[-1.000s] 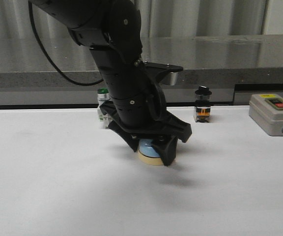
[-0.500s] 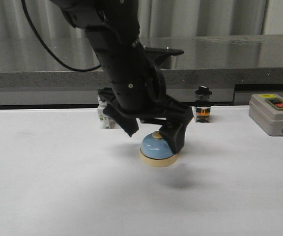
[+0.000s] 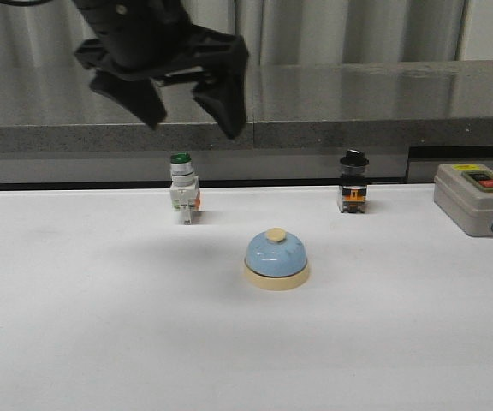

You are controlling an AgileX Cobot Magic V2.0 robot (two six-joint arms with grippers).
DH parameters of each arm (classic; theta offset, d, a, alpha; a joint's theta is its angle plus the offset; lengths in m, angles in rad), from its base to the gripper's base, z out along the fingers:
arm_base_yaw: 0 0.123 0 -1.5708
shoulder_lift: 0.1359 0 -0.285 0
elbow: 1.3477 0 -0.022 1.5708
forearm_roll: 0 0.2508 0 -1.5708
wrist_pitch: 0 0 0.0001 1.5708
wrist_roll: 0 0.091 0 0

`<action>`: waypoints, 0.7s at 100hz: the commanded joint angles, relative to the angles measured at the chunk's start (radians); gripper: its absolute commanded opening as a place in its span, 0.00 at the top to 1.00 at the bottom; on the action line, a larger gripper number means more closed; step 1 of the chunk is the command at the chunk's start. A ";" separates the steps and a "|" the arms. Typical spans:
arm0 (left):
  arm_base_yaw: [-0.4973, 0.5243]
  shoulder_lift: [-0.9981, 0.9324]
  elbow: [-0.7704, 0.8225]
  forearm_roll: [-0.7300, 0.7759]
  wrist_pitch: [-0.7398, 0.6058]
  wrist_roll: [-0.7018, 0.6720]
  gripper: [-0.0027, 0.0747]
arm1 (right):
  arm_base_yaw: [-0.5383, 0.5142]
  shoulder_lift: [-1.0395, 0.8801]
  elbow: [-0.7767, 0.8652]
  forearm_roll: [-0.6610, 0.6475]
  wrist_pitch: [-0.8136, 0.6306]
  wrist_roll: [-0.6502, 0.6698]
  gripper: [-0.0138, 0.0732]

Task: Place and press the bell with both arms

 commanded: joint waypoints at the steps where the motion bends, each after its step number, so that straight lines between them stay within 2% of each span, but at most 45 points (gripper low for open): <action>1: 0.052 -0.123 0.035 -0.010 -0.078 -0.013 0.11 | 0.004 -0.018 -0.013 -0.009 -0.082 -0.005 0.91; 44: 0.391 -0.529 0.420 -0.034 -0.207 -0.013 0.11 | 0.004 -0.018 -0.013 -0.009 -0.082 -0.005 0.91; 56: 0.444 -0.661 0.515 -0.040 -0.225 -0.013 0.11 | 0.004 -0.018 -0.013 -0.009 -0.082 -0.005 0.91; 70: 0.458 -0.814 0.615 -0.047 -0.234 -0.013 0.11 | 0.004 -0.018 -0.013 -0.009 -0.082 -0.005 0.91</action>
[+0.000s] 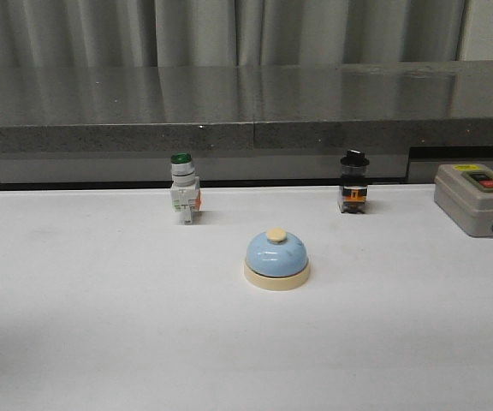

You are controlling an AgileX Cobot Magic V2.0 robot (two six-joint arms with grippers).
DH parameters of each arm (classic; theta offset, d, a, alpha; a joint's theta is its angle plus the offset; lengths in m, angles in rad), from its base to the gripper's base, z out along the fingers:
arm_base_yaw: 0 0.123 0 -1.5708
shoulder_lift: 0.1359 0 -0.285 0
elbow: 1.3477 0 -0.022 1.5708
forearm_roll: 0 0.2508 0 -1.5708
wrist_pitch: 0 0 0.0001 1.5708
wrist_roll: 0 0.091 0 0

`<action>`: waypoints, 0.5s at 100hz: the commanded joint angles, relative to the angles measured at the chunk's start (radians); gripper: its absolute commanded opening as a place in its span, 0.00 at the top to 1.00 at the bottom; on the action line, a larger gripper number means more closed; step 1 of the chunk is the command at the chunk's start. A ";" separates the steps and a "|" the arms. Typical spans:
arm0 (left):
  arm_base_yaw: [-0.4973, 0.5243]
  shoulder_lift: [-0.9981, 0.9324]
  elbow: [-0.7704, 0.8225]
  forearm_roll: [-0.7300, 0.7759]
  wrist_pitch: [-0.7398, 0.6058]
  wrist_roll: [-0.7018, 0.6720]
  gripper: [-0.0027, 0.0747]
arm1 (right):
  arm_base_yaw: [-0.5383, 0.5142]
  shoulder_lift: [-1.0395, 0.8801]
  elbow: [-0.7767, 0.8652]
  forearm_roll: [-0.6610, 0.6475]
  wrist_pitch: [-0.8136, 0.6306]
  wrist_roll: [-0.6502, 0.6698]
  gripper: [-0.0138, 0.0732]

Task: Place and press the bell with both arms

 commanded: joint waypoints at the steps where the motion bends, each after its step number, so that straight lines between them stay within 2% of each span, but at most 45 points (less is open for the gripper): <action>1: 0.005 -0.104 0.030 -0.021 -0.077 -0.007 0.11 | 0.004 -0.018 -0.013 -0.014 -0.082 -0.005 0.91; 13: 0.005 -0.227 0.097 -0.034 -0.077 -0.007 0.12 | 0.004 -0.018 -0.013 -0.014 -0.082 -0.005 0.91; 23: 0.005 -0.315 0.135 -0.034 -0.077 -0.007 0.19 | 0.004 -0.018 -0.013 -0.014 -0.082 -0.005 0.91; 30: 0.005 -0.364 0.145 -0.034 -0.075 -0.007 0.30 | 0.004 -0.018 -0.013 -0.014 -0.082 -0.005 0.91; 37: 0.005 -0.396 0.145 -0.034 -0.073 -0.007 0.46 | 0.004 -0.018 -0.013 -0.014 -0.082 -0.005 0.91; 50: 0.005 -0.416 0.145 -0.034 -0.073 -0.007 0.83 | 0.004 -0.018 -0.013 -0.014 -0.082 -0.005 0.91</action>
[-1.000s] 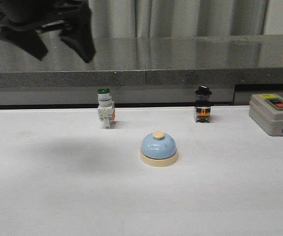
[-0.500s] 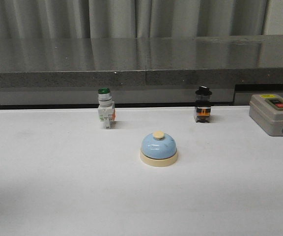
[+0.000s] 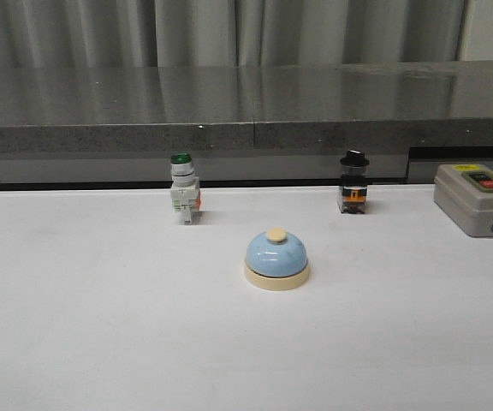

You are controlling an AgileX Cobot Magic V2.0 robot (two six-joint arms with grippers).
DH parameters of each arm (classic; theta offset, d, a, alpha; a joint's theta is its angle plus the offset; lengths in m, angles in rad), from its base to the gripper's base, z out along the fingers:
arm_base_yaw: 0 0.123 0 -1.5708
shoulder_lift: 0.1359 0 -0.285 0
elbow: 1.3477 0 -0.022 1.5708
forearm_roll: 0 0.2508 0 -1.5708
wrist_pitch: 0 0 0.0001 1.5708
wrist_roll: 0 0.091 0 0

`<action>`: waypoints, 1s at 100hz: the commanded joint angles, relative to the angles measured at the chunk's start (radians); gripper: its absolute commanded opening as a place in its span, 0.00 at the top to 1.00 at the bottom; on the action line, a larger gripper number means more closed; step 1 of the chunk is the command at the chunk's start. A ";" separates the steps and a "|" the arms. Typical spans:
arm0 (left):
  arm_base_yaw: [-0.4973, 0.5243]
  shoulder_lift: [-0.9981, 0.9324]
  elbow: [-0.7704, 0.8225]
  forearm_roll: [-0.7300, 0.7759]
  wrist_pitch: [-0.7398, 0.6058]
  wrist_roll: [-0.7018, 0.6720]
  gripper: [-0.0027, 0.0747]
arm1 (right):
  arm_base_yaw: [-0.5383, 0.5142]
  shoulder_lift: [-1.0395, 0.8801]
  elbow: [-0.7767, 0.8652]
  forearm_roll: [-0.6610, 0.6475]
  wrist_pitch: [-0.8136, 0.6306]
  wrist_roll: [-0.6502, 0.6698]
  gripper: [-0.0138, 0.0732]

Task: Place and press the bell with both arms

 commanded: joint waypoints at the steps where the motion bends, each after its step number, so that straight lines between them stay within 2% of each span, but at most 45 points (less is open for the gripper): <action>1: 0.002 -0.007 -0.026 -0.014 -0.073 -0.007 0.84 | 0.004 -0.018 -0.013 -0.009 -0.082 -0.005 0.91; 7: 0.002 -0.007 -0.026 -0.012 -0.073 -0.007 0.99 | 0.004 -0.018 -0.013 -0.009 -0.082 -0.005 0.91; 85: 0.002 -0.002 -0.026 -0.012 -0.073 -0.007 0.99 | 0.004 -0.018 -0.013 -0.009 -0.082 -0.005 0.91; 100: 0.002 -0.017 -0.011 0.059 -0.115 -0.007 0.99 | 0.004 -0.018 -0.013 -0.009 -0.082 -0.005 0.91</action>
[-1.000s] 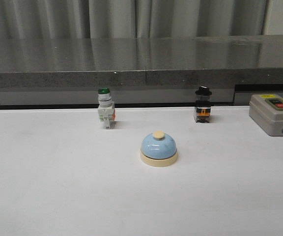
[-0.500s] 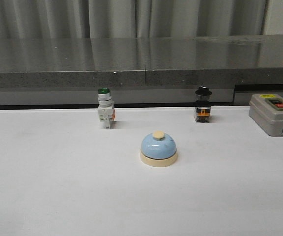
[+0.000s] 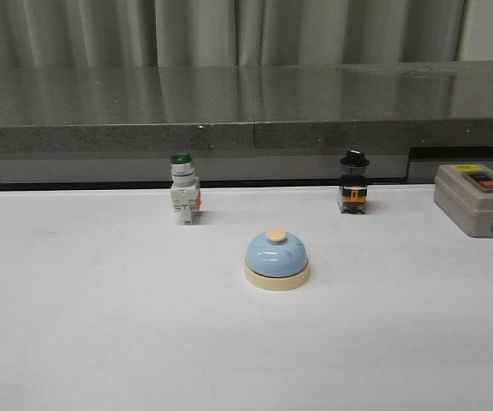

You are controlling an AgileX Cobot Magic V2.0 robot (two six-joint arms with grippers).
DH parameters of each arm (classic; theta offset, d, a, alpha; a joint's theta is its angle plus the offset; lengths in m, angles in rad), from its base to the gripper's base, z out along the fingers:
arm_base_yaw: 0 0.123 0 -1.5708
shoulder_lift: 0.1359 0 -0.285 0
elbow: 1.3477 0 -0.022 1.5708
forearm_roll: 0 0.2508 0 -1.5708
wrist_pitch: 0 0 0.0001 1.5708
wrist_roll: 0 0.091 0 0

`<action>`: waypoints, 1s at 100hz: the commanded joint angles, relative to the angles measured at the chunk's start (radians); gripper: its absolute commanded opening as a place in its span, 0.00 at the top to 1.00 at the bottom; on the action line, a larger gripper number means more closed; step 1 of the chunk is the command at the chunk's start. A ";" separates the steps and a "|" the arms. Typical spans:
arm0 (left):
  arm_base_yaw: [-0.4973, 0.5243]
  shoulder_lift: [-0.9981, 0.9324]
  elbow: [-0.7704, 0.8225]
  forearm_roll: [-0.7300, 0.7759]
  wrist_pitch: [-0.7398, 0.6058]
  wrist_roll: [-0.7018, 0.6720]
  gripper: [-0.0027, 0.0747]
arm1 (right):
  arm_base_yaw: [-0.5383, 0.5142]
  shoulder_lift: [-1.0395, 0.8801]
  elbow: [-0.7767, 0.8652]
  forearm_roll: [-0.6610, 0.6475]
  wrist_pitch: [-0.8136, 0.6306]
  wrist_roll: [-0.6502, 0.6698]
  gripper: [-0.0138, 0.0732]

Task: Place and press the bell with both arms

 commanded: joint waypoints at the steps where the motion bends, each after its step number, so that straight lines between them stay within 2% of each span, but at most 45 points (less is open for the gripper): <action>1: 0.002 -0.012 -0.011 0.035 -0.115 -0.007 0.99 | 0.004 -0.018 -0.013 -0.009 -0.082 -0.005 0.91; 27: 0.002 -0.180 0.198 0.101 -0.328 -0.007 0.99 | 0.004 -0.018 -0.013 -0.009 -0.082 -0.005 0.91; 37: 0.002 -0.265 0.293 0.148 -0.364 -0.007 0.99 | 0.004 -0.018 -0.013 -0.009 -0.082 -0.005 0.91; 62: 0.002 -0.468 0.499 0.159 -0.448 -0.007 0.99 | 0.004 -0.018 -0.013 -0.009 -0.082 -0.005 0.91; 100: 0.002 -0.649 0.639 0.159 -0.517 -0.007 0.99 | 0.004 -0.018 -0.013 -0.009 -0.082 -0.005 0.91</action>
